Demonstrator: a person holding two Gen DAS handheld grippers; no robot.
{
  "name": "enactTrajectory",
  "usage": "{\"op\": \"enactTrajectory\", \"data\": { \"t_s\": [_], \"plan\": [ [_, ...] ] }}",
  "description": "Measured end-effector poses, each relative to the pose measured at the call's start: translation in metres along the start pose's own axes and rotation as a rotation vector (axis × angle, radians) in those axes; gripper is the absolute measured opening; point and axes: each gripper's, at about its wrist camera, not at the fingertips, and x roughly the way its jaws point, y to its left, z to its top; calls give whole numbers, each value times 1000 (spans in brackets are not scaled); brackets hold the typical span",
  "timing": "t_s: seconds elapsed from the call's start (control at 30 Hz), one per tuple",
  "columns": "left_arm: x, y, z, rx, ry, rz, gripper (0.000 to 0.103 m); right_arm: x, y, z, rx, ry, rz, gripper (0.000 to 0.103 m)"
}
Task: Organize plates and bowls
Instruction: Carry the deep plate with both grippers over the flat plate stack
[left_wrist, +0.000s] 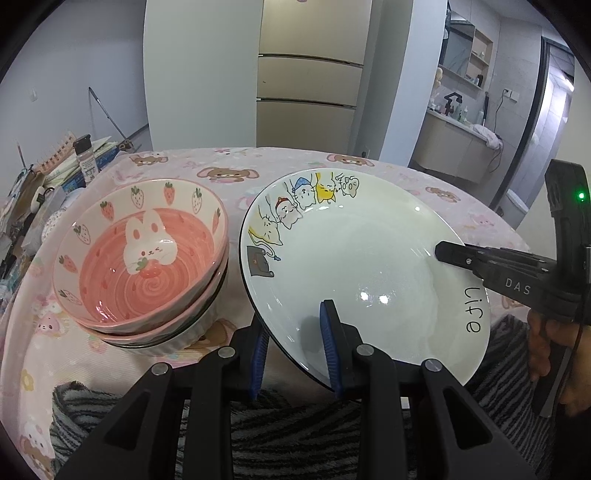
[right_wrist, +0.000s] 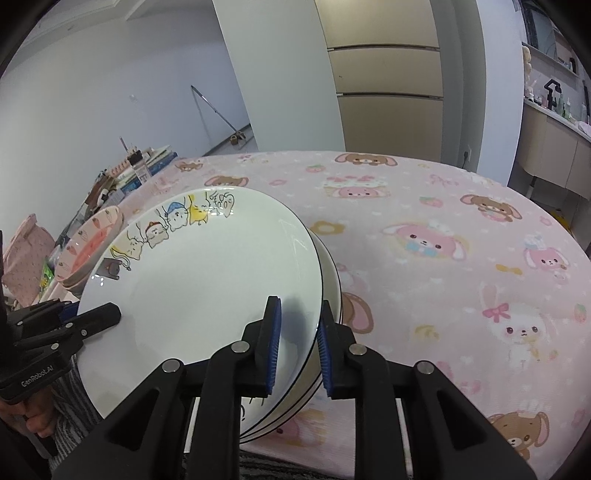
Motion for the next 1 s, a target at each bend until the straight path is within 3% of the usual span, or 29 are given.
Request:
{"op": "enactTrajectory", "data": {
  "t_s": [0.7,1.0],
  "plan": [
    [10,5,-1,-31,25,61,29,8,29,-1,-197,69,-140,25],
    [10,2,-1,-19,20,89,29,-4,31,-8,-249,62,-131,25]
  ]
}}
